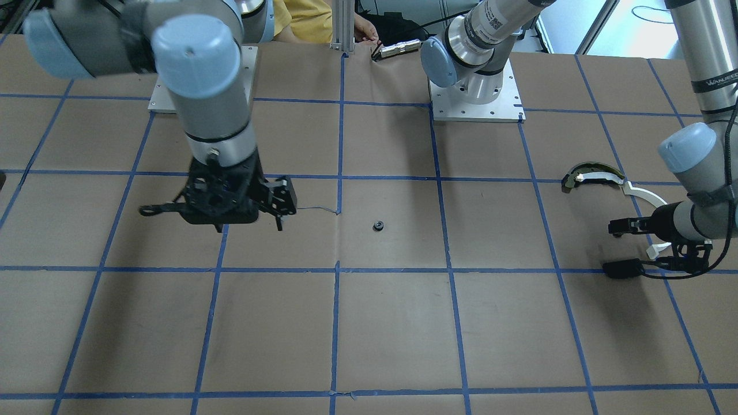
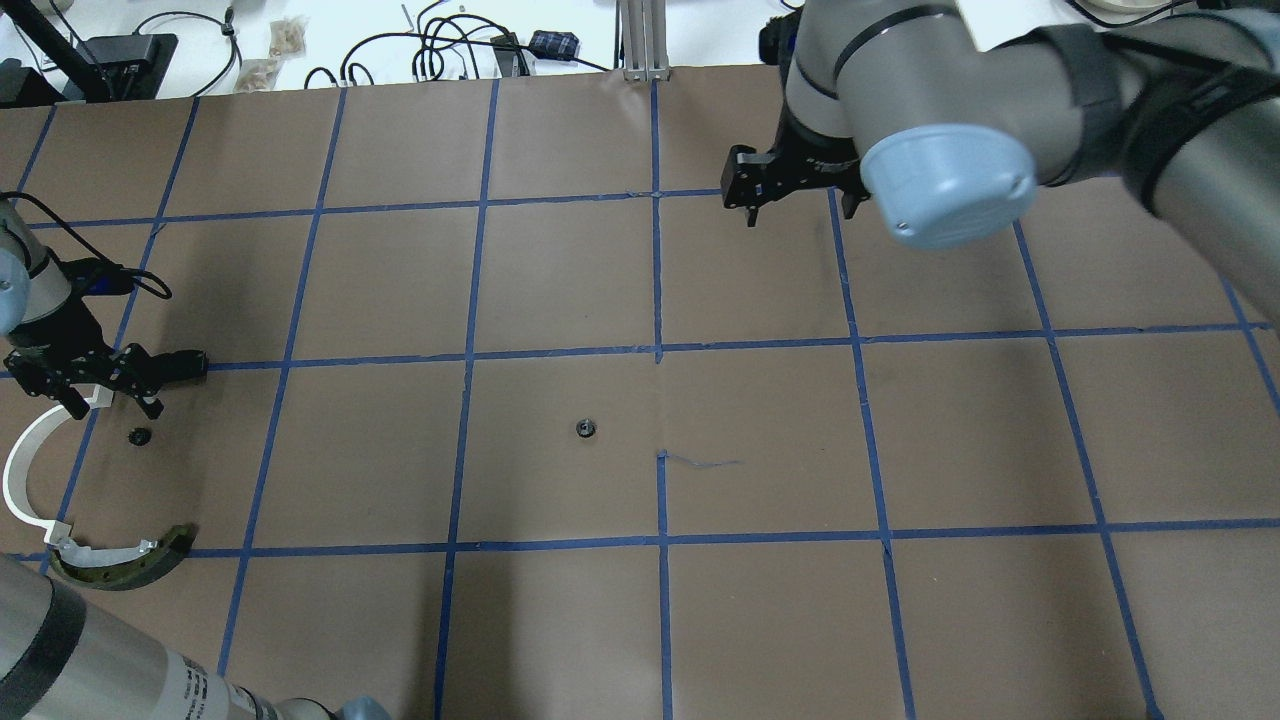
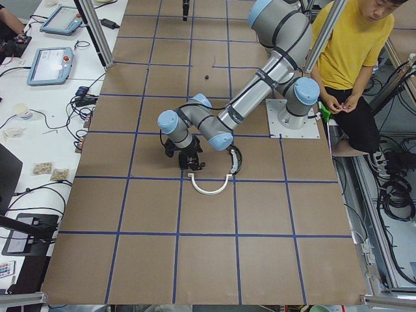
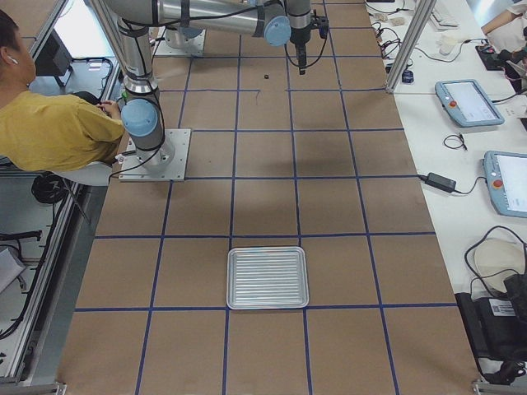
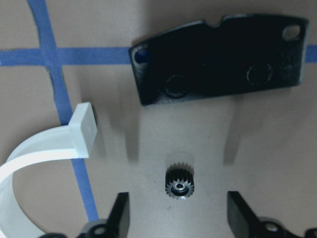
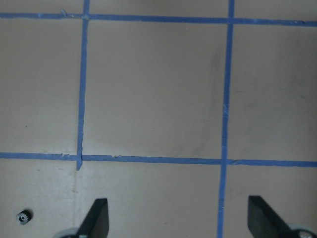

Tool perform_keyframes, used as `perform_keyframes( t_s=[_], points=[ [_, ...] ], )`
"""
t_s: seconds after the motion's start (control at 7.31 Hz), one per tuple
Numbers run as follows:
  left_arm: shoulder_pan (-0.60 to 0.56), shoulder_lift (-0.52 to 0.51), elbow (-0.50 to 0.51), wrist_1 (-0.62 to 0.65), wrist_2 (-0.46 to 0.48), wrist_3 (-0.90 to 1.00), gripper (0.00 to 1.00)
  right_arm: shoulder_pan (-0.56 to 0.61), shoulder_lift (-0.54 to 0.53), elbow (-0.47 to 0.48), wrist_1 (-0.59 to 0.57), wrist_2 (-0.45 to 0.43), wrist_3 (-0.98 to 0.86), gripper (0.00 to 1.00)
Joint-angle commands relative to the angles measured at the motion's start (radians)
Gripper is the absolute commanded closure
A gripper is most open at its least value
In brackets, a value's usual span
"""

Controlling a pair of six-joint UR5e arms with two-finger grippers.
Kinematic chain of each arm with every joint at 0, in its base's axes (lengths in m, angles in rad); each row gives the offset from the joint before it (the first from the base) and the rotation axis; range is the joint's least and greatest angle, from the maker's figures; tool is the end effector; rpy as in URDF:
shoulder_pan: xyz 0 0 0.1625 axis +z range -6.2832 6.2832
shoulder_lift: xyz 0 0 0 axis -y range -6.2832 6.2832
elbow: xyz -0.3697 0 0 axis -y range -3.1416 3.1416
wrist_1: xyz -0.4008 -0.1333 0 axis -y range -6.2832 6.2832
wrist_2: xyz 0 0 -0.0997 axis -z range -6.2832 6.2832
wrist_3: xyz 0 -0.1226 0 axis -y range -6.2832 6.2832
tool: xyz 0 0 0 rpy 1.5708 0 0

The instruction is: Place bearing gear from tray to pile

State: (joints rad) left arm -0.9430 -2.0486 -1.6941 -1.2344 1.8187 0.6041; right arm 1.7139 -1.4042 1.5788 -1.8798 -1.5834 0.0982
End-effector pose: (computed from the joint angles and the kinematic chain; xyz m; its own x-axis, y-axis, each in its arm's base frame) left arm 0.2487 -0.5184 0.1233 -0.9988 0.0178 -0.0463 0.0005 0.9368 0.3498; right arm 0.2119 -0.5466 0.3493 -0.9990 -0.0441 -0.0007 -0.0436 0.9899 -0.1346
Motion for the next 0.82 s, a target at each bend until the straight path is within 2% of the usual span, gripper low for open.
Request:
perform_keyframes(
  t_s=[0.0, 0.27, 0.41, 0.55, 0.68],
  points=[
    [-0.113, 0.045, 0.069, 0.009, -0.109, -0.099, 0.01, -0.033, -0.097, -0.097, 0.231, -0.013, -0.045, 0.0],
    [-0.327, 0.079, 0.094, -0.002, -0.16, -0.281, 0.01, -0.017, -0.131, -0.114, 0.302, -0.004, -0.047, 0.0],
    [-0.435, 0.093, 0.091, -0.002, -0.2, -0.403, 0.01, -0.036, -0.121, -0.106, 0.291, 0.0, -0.09, 0.0],
    [-0.535, 0.099, 0.077, 0.0, -0.264, -0.476, 0.01, -0.095, -0.116, -0.102, 0.289, 0.003, -0.189, 0.0],
    [-0.627, 0.091, 0.077, 0.01, -0.269, -0.604, 0.01, -0.155, -0.119, -0.077, 0.294, 0.014, -0.219, 0.0]
  ],
)
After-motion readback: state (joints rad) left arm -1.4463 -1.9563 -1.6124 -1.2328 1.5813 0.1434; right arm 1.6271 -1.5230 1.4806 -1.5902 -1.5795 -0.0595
